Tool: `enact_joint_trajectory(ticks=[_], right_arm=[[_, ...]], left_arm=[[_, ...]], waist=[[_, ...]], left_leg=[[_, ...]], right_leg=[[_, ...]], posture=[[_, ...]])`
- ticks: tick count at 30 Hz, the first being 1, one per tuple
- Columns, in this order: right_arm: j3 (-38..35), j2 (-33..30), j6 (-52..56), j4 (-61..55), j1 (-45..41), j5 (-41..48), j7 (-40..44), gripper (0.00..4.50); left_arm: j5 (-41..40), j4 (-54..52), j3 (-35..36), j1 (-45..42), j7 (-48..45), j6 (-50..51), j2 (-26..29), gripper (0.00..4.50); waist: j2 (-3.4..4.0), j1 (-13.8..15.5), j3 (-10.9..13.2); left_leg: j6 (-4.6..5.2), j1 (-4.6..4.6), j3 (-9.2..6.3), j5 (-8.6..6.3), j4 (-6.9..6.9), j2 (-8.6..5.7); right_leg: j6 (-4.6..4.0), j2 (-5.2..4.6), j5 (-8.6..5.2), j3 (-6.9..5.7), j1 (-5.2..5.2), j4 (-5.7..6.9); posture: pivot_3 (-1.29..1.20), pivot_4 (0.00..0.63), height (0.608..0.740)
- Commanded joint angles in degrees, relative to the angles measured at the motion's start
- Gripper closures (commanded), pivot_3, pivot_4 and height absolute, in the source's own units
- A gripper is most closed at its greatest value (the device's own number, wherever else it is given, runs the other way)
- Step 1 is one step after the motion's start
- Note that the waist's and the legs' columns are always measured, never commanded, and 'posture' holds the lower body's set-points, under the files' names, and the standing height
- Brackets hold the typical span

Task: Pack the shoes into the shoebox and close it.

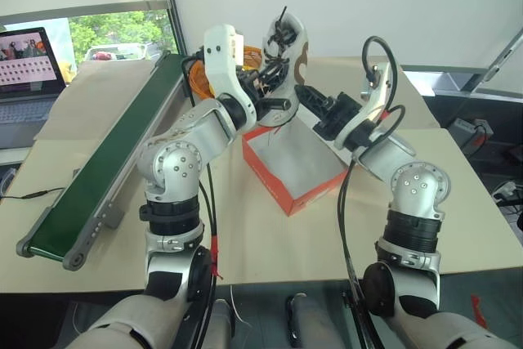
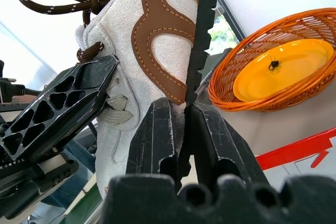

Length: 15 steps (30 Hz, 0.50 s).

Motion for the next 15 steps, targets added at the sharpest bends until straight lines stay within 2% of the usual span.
enact_joint_trajectory(ticks=[1, 10, 15], right_arm=[[-0.3, 0.1, -1.6, -1.4, -1.7, 2.2, 0.0, 4.4], [0.3, -0.9, -2.4, -1.6, -2.3, 1.6, -1.4, 4.41], [0.6, -1.8, -2.9, -0.7, -2.6, 0.8, -1.4, 4.41]], left_arm=[[-0.5, -1.3, -0.1, -2.1, -0.5, -2.0, 0.3, 4.5], [-0.8, -1.9, -1.7, -0.5, -1.8, 0.1, 2.2, 4.5], [-4.4, -4.9, -1.2, 0.9, -3.1, 4.0, 4.0, 2.78]], waist=[[0.0, 0.0, 0.0], [0.0, 0.0, 0.0], [0.0, 0.0, 0.0]], left_leg=[[0.0, 0.0, 0.0, 0.0, 0.0, 0.0], [0.0, 0.0, 0.0, 0.0, 0.0, 0.0], [0.0, -0.01, 0.0, 0.0, 0.0, 0.0]], right_leg=[[0.0, 0.0, 0.0, 0.0, 0.0, 0.0], [0.0, 0.0, 0.0, 0.0, 0.0, -0.01], [0.0, 0.0, 0.0, 0.0, 0.0, -0.01]], posture=[[0.0, 0.15, 0.74], [0.0, 0.15, 0.74], [0.0, 0.15, 0.74]])
